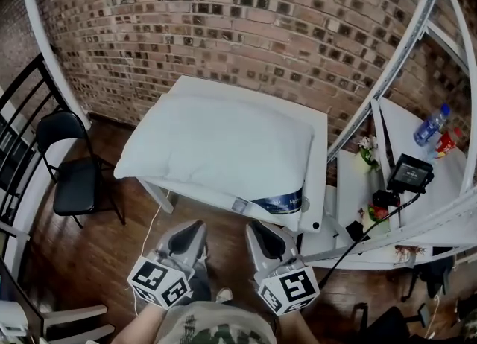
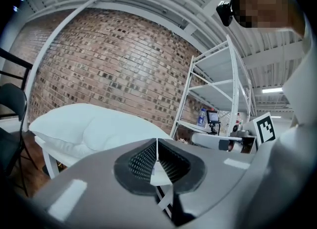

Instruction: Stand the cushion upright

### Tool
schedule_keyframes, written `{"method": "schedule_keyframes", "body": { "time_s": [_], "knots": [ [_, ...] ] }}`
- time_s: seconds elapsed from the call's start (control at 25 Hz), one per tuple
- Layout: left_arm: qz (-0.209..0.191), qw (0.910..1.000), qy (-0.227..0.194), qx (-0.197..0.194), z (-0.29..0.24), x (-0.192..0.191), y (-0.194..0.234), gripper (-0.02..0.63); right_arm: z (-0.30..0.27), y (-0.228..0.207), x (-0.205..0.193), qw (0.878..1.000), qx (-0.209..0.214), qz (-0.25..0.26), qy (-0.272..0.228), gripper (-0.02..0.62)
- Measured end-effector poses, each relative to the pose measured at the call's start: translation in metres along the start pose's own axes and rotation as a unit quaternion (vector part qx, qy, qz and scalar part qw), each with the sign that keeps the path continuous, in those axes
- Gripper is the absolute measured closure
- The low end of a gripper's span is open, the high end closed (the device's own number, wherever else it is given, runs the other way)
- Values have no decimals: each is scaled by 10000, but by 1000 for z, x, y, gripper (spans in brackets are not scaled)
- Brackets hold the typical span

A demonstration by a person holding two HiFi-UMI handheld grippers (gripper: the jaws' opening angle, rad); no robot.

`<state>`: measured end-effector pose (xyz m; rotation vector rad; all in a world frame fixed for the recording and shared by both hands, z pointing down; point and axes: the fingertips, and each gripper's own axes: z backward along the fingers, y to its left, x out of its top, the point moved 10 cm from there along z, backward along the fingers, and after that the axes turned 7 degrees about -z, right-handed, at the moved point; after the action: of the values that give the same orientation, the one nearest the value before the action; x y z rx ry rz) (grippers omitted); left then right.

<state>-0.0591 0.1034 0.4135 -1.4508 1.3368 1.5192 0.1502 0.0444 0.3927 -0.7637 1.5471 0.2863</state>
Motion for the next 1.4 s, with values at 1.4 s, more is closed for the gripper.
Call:
{"method": "schedule_keyframes", "body": {
  "time_s": [1.4],
  "knots": [
    [-55,9970,753,-178,-156,117,306,463,-153,-154,74,9816,-1826,-259,504,506]
  ]
}}
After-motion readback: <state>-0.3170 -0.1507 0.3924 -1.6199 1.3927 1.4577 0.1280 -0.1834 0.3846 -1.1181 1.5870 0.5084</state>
